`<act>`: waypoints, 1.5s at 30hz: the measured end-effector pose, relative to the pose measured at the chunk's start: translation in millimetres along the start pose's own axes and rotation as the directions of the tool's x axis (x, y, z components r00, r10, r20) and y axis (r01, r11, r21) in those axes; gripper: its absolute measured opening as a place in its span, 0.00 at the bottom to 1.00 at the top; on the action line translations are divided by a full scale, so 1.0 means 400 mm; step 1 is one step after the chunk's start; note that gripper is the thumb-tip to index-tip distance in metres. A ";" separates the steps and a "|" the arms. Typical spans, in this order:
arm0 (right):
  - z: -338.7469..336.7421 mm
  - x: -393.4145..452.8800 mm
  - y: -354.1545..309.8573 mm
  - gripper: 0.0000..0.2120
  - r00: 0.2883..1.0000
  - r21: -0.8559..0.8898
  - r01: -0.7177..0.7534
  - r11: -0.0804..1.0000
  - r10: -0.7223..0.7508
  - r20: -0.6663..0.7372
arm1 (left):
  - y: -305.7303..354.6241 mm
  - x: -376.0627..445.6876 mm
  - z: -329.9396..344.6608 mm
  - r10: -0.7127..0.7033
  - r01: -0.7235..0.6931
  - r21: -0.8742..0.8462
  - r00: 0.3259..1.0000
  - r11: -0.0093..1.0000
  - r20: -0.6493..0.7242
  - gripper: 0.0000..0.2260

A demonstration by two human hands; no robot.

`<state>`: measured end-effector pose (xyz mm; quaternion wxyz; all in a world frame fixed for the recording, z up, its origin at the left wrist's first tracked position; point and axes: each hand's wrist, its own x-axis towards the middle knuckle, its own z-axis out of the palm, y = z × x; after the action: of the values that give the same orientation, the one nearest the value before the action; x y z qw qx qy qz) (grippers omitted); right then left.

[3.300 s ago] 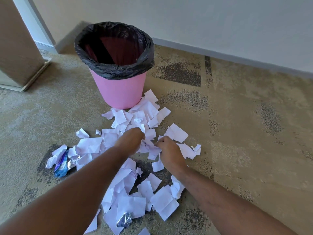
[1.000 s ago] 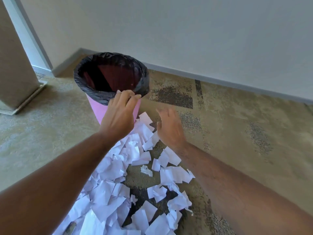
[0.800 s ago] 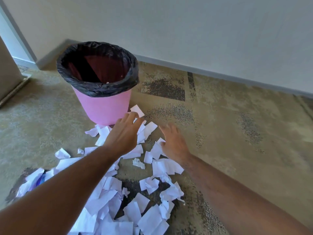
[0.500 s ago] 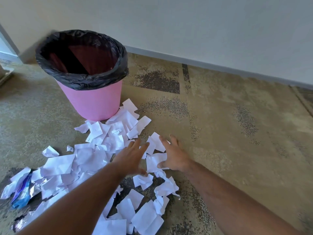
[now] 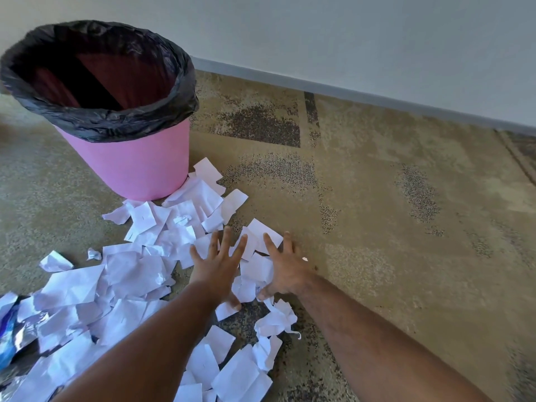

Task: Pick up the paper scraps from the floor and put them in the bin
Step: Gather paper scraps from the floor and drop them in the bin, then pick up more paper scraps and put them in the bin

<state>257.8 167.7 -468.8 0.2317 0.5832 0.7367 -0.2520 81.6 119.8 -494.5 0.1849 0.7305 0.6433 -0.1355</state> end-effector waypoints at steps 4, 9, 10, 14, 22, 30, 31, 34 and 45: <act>0.025 0.013 -0.009 0.65 0.998 -0.012 0.015 1.000 -0.016 -0.066 | 0.002 0.003 -0.002 -0.015 0.019 -0.068 0.998 0.997 0.058 0.68; 0.031 0.009 -0.023 0.48 0.990 0.001 0.044 0.999 -0.043 -0.133 | 0.018 0.008 -0.010 0.011 -0.007 -0.078 0.999 0.997 0.050 0.63; 0.034 0.005 -0.029 0.44 0.987 -0.004 0.046 0.999 -0.046 -0.151 | 0.021 0.008 -0.010 0.021 -0.018 -0.073 0.999 0.997 0.041 0.62; 0.047 -0.010 -0.044 0.37 0.977 0.023 0.055 0.998 -0.049 -0.207 | 0.025 0.005 -0.006 0.052 -0.053 -0.080 0.999 0.995 -0.005 0.56; 0.072 -0.041 -0.060 0.28 0.939 0.035 0.137 0.990 -0.119 -0.322 | 0.015 -0.008 0.024 0.051 -0.087 -0.268 0.989 0.960 -0.139 0.33; 0.097 -0.072 -0.089 0.16 0.897 0.072 0.238 0.969 -0.191 -0.400 | 0.022 -0.026 0.027 0.021 -0.093 -0.358 0.980 0.929 -0.198 0.13; 0.098 -0.074 -0.092 0.15 0.899 0.083 0.244 0.966 -0.193 -0.393 | 0.023 -0.028 0.026 0.028 -0.100 -0.355 0.979 0.929 -0.202 0.12; 0.098 -0.076 -0.101 0.12 0.904 0.105 0.251 0.962 -0.195 -0.380 | 0.019 -0.033 0.031 0.028 -0.106 -0.367 0.977 0.924 -0.212 0.12; -0.038 -0.104 -0.196 0.10 0.833 0.157 0.326 0.932 -0.205 -0.513 | -0.081 -0.072 -0.161 0.020 -0.128 -0.282 0.934 0.951 -0.357 0.11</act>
<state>189.3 131.5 -422.7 -0.0713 0.5424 0.8096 -0.2129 43.1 126.3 -427.4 0.1815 0.7300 0.6507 0.1034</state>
